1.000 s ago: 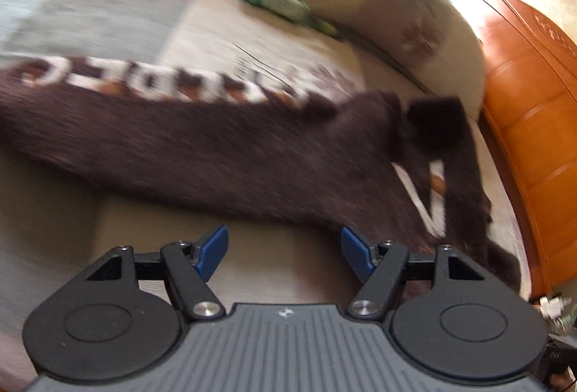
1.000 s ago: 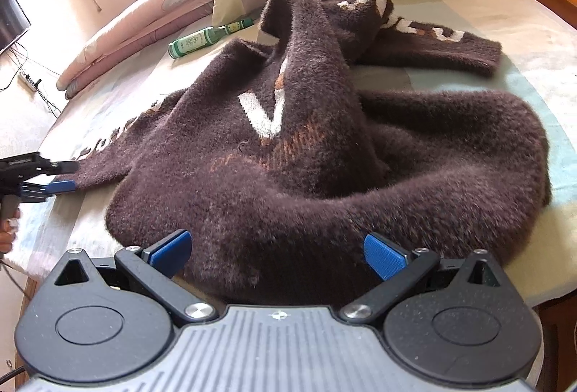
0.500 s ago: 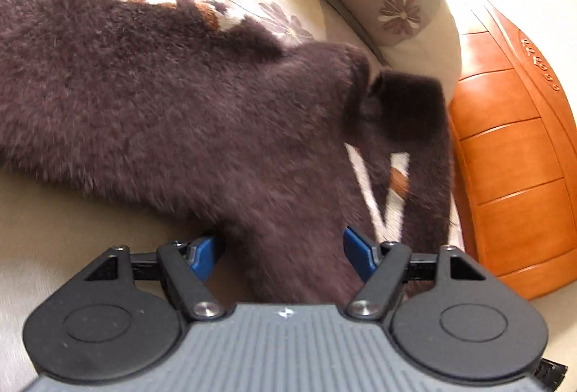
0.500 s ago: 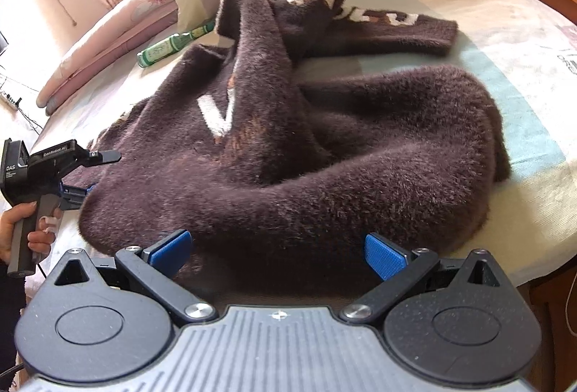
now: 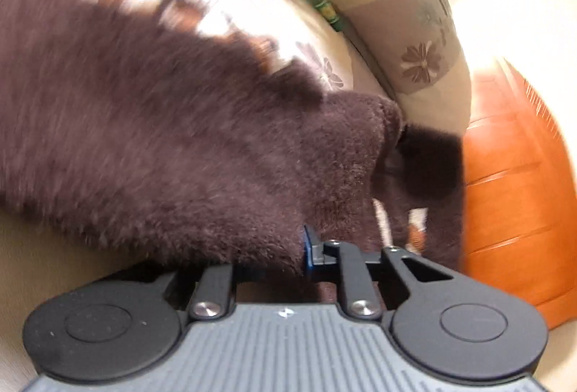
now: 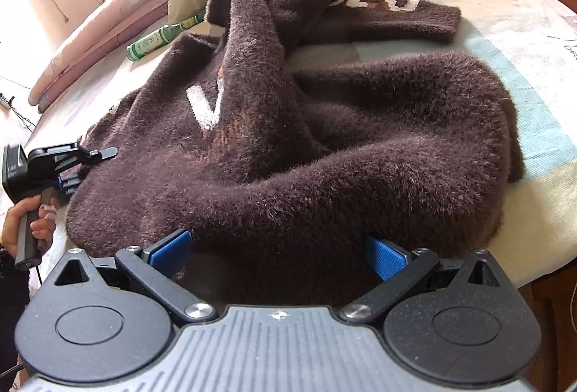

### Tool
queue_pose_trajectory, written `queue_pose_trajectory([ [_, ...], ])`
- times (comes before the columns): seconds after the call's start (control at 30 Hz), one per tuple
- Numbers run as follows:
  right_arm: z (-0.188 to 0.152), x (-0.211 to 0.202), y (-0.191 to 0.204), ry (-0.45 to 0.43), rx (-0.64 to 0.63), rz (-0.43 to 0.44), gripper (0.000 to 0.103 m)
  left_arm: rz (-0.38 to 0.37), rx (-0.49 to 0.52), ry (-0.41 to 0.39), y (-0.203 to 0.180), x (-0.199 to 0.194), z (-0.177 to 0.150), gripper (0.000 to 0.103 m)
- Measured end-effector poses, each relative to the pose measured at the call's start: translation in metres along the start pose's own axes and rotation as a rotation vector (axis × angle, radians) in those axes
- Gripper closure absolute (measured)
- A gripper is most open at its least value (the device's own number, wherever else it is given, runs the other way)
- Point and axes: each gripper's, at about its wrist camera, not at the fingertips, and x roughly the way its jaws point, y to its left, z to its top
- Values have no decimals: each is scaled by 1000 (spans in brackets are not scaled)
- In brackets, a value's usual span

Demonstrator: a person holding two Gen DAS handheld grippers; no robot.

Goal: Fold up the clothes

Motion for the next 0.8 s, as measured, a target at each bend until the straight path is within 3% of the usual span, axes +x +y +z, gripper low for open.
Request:
queue_pose_trajectory([
  [0.17, 1, -5, 0, -10, -5, 24, 0, 47, 90, -81, -23, -7, 43, 87],
  [0.3, 3, -10, 6, -25, -22, 91, 0, 121, 164, -123, -41, -4, 88, 87],
  [0.47, 5, -6, 21, -24, -62, 136, 0, 208, 174, -114, -43, 20, 116, 87],
  [0.57, 2, -2, 31, -17, -104, 103, 0, 221, 201, -85, -41, 26, 107, 84],
  [0.7, -1, -2, 32, -12, -113, 105, 0, 197, 210, -52, -33, 9, 91, 65],
  [0.8, -3, -6, 31, -26, -111, 115, 0, 193, 241, -52, -31, -18, 72, 57],
])
